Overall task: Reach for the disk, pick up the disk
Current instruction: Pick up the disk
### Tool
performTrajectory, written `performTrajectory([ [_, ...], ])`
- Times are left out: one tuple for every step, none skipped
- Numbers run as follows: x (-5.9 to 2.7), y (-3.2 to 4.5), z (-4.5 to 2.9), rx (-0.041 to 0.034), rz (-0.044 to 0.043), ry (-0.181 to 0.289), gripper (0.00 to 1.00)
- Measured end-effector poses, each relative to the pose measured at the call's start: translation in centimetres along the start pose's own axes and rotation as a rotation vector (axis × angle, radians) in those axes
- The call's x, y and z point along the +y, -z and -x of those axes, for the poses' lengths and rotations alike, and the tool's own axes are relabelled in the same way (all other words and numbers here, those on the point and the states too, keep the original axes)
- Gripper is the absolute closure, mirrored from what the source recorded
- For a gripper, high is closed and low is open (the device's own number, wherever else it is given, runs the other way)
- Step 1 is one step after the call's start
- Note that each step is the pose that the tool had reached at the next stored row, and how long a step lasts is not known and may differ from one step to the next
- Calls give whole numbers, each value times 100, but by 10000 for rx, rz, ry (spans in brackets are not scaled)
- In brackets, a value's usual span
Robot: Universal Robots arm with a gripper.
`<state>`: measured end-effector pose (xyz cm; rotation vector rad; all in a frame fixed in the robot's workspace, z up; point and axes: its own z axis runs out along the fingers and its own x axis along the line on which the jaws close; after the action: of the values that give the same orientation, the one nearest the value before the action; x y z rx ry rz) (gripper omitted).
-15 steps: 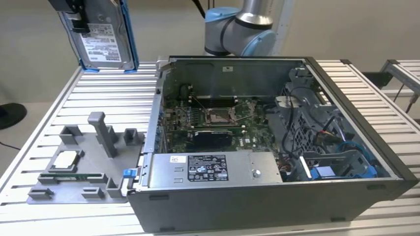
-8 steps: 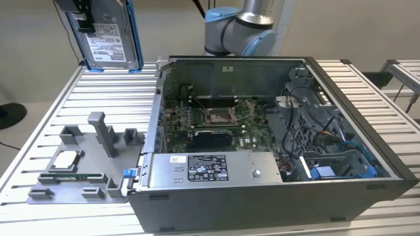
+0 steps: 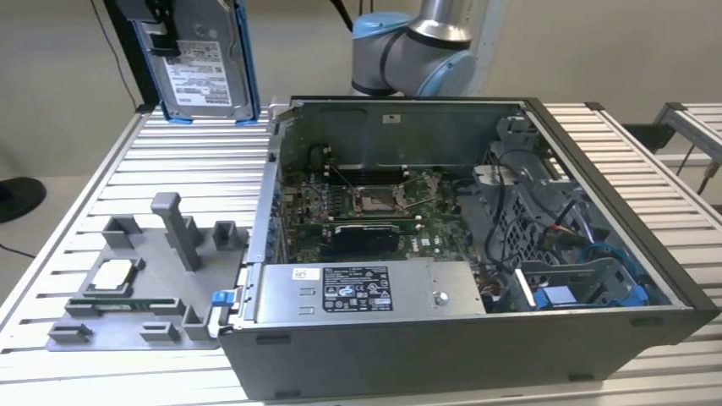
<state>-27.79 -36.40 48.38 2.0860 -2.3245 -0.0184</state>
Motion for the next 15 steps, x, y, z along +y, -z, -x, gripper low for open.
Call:
performTrajectory([
  [-20, 0, 2, 0, 0, 0, 100],
  [-36, 1, 4, 0, 0, 0, 100],
  [-52, 1, 6, 0, 0, 0, 100],
  [-68, 1, 7, 0, 0, 0, 100],
  [-86, 2, 9, 0, 0, 0, 100],
  [-101, 2, 11, 0, 0, 1, 100],
  [-118, 3, 13, 0, 0, 1, 100],
  [-138, 3, 15, 0, 0, 0, 100],
  [-156, 4, 17, 1, 1, 0, 100],
  [-173, 4, 19, 0, 0, 0, 100],
  [-192, 4, 21, 0, 0, 0, 100],
  [-212, 4, 23, 0, 0, 0, 100],
  [-228, 5, 25, 0, 0, 0, 100],
  [-241, 5, 26, 0, 0, 0, 100],
  [-259, 5, 28, 0, 0, 0, 100],
])
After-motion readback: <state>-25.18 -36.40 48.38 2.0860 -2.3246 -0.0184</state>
